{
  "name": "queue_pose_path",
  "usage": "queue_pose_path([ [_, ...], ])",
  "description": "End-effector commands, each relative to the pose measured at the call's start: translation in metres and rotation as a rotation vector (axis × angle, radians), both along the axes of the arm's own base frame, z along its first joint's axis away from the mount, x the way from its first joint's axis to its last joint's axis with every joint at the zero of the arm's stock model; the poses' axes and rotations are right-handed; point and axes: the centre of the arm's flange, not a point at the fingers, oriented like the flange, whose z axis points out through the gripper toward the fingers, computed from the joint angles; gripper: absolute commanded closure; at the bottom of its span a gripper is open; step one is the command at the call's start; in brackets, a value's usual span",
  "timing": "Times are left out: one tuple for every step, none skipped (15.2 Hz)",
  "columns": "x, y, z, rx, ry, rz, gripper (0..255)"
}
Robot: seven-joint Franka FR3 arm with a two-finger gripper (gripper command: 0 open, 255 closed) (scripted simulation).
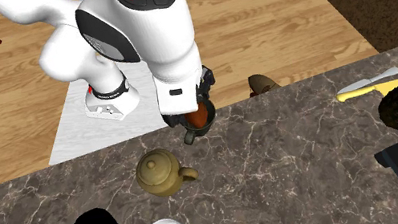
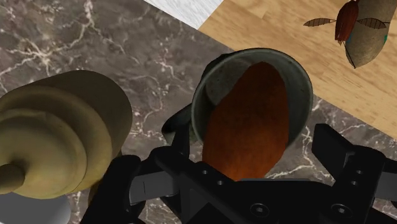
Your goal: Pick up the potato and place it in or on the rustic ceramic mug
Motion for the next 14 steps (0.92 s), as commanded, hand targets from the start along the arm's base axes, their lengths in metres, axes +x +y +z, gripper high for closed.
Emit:
queue_pose_path([
  [0.0, 0.0, 0.0, 0.0, 0.0, 0.0, 0],
  [0.0, 0.0, 0.0, 0.0, 0.0, 0.0, 0],
  [-0.001, -0.001, 0.013, 0.0, 0.0, 0.0, 0],
  [-0.002, -0.001, 0.026, 0.0, 0.0, 0.0, 0],
  [-0.003, -0.002, 0.039, 0.0, 0.0, 0.0, 0],
  [-0.004, -0.002, 0.05, 0.0, 0.0, 0.0, 0],
  [-0.004, -0.002, 0.05, 0.0, 0.0, 0.0, 0],
  [-0.004, -0.002, 0.05, 0.0, 0.0, 0.0, 0],
  [-0.004, -0.002, 0.05, 0.0, 0.0, 0.0, 0],
  [-0.004, -0.002, 0.05, 0.0, 0.0, 0.0, 0],
  [-0.004, -0.002, 0.05, 0.0, 0.0, 0.0, 0],
  [-0.004, -0.002, 0.05, 0.0, 0.0, 0.0, 0],
  [-0.004, -0.002, 0.05, 0.0, 0.0, 0.0, 0],
  [-0.004, -0.002, 0.05, 0.0, 0.0, 0.0, 0],
])
